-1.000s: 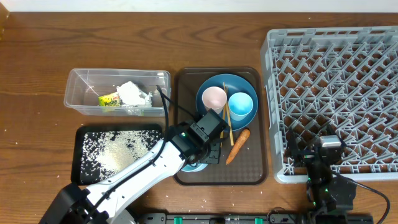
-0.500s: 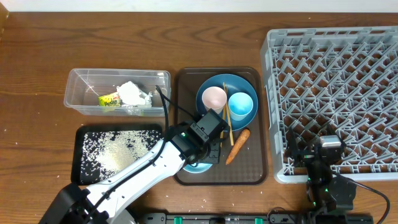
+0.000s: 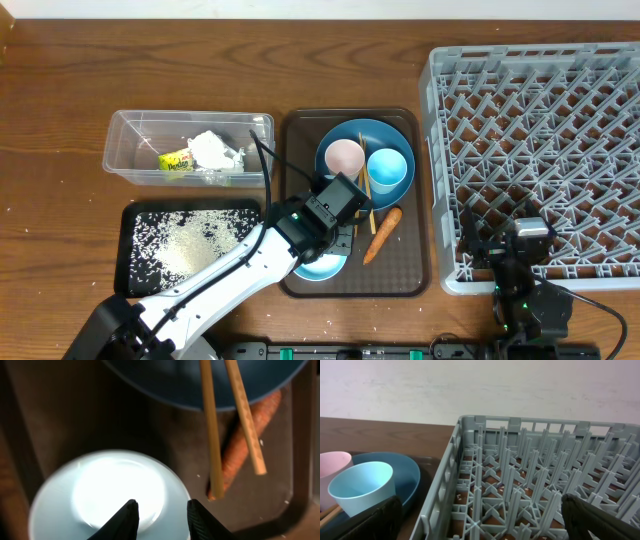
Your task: Sort waste into correct bins and load items into the dishwasher rack
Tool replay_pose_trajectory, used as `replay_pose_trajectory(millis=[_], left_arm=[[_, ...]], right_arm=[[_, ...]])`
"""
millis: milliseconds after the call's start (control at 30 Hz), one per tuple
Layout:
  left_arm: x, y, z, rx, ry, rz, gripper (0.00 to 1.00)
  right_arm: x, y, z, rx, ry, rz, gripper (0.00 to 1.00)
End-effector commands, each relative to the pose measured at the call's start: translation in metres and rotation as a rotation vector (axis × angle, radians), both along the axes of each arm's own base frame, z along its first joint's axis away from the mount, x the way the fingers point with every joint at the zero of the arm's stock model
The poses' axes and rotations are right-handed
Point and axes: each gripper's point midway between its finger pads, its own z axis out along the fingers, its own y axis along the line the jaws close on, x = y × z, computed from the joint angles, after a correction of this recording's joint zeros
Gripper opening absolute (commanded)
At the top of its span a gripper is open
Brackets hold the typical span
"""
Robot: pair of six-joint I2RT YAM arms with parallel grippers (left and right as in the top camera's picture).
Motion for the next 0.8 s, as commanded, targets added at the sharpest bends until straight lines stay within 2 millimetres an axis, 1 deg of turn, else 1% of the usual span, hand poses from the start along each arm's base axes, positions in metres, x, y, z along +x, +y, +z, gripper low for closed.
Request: replay_pose_trajectory(millis=[0,67,300,400,467,500,567,600,767], left_arm=[[0.027,0.017,0.011,0.108,-0.144,0.033,0.35],[0.037,0.028,0.014,0.167,-0.202,0.058,0.34],[0.064,0.06,0.026,0.291,-0.326,0.136,0.34],[0.071,0.073,0.029,0.328,-0.347,0.173,0.35],[0.071,0.076,0.029,0.332,-0.343,0.181,0.42],[0.071,0.076,0.029,0.332,-0.343,0.181,0.53],[0.071,0.076,0.029,0.332,-0.343,0.181,0.56],[0.072,0.076,0.029,0.334,-0.344,0.181,0.63],[0.074,0.077,0.03,0.334,-0.354,0.188,0.64]], right_arm=[[0.0,-0.002,-0.001,-0.004,0.002,-0.008,0.99],[0.0,-0.002,-0.001,-0.004,0.002,-0.008,0.99],[0.0,-0.002,-0.001,-0.004,0.002,-0.008,0.99],[0.0,-0.002,-0.001,-0.004,0.002,-0.008,0.99],[0.0,-0.002,-0.001,-0.004,0.002,-0.008,0.99],[0.0,-0.002,-0.001,-0.004,0.002,-0.008,0.99],[0.0,-0.002,-0.001,-0.004,0.002,-0.008,0.99],[0.0,-0.002,-0.001,-0.004,0.002,-0.008,0.99],[0.0,-0.002,-0.001,-0.004,0.002,-0.008,0.99]])
